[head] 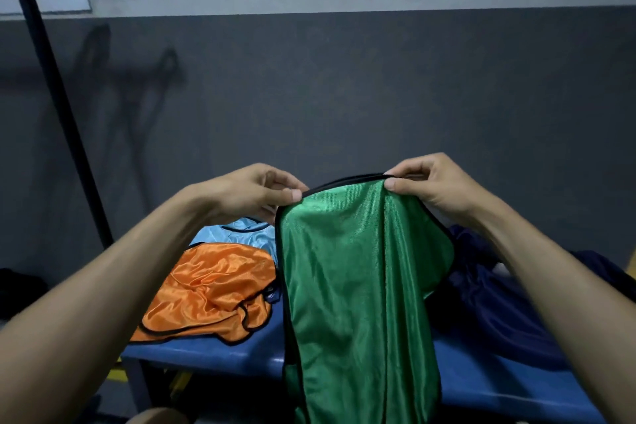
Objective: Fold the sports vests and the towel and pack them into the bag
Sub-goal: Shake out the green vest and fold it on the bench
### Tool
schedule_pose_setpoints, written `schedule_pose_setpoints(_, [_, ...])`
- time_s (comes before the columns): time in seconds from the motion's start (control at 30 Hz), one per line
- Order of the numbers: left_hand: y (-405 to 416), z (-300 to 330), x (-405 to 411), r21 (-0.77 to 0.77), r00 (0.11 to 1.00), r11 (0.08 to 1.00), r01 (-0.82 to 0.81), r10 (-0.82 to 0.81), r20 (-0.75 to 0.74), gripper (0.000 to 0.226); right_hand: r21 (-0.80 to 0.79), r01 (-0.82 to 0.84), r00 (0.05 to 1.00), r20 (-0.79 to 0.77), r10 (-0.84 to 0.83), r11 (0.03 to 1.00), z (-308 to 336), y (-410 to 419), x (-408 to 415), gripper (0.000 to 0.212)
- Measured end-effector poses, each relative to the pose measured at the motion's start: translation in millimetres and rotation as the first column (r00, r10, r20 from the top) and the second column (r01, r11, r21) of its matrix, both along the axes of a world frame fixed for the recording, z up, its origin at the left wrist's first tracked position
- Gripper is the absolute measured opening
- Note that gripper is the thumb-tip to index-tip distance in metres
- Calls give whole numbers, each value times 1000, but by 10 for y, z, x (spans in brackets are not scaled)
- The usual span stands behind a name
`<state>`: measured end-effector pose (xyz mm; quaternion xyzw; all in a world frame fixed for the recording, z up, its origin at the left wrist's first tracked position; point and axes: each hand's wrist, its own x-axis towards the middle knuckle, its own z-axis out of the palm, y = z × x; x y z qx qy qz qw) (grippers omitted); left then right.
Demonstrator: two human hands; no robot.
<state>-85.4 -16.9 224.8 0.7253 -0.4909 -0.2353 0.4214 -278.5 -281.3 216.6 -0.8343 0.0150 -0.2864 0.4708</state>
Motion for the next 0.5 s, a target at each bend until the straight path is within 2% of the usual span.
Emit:
schedule_pose_setpoints(0.13, [-66, -36, -27, -74, 1000, 997, -14, 15, 8, 26, -27, 19, 998, -51, -21, 999, 52, -16, 7, 10])
schedule_pose_setpoints(0.23, [-76, -52, -31, -42, 999, 999, 25, -23, 33, 34, -21, 27, 997, -76, -29, 999, 57, -18, -14, 10])
schedule_pose_setpoints(0.33, [-114, -99, -123, -58, 984, 995, 85, -75, 160, 29, -30, 52, 994, -93, -54, 998, 76, -9, -20, 10])
schedule_pose_setpoints(0.5, [-181, -162, -133, -154, 925, 988, 15, 45, 378, 32, -76, 67, 990, -116, -75, 995, 109, 9, -34, 10])
